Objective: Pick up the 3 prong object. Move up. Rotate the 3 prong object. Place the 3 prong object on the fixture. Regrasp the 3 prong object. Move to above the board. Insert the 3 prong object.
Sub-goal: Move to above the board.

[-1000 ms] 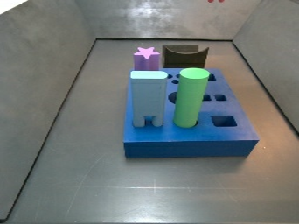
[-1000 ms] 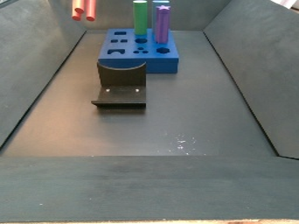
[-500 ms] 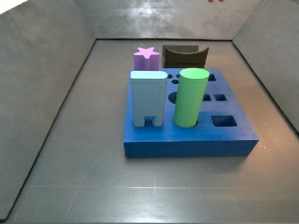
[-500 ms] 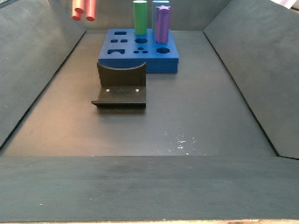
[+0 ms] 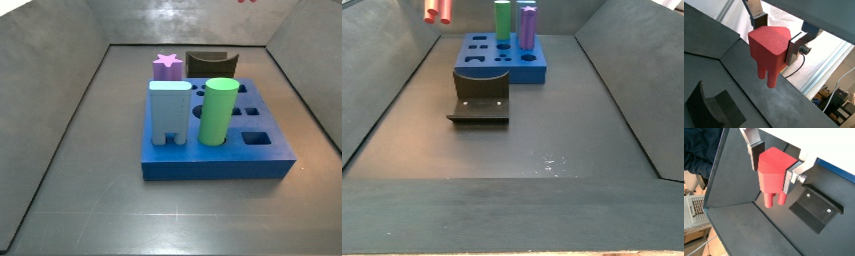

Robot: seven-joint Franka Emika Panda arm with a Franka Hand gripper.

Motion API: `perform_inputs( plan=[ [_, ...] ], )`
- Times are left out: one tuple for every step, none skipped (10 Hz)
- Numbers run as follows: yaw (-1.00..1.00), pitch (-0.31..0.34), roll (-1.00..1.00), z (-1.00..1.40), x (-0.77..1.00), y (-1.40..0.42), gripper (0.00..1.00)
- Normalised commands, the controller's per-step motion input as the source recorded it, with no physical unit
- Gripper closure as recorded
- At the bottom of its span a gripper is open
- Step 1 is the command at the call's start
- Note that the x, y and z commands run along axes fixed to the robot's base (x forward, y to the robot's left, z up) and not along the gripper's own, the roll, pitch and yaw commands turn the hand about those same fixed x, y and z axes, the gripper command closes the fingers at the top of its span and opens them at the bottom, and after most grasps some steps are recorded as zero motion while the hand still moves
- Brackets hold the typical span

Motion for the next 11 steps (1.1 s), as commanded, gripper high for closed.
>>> perform_inputs(
  plan=[
    [0.21,0.11,0.08,0.0,0.11,-0.06,1.0],
    [0.21,0.11,0.08,0.0,0.11,-0.06,1.0],
    [0.21,0.11,0.08,0.0,0.11,-0.06,1.0],
    [0.21,0.11,0.08,0.0,0.11,-0.06,1.0],
    [0.21,0.11,0.08,0.0,0.11,-0.06,1.0],
    [0.21,0.11,0.08,0.0,0.11,-0.06,1.0],
    [0.21,0.11,0.08,0.0,0.11,-0.06,1.0],
    [0.21,0.11,0.08,0.0,0.11,-0.06,1.0],
    [0.21,0.11,0.08,0.0,0.11,-0.06,1.0],
    [0.21,0.11,0.08,0.0,0.11,-0.06,1.0],
    [0.21,0.11,0.08,0.0,0.11,-0.06,1.0]
  ],
)
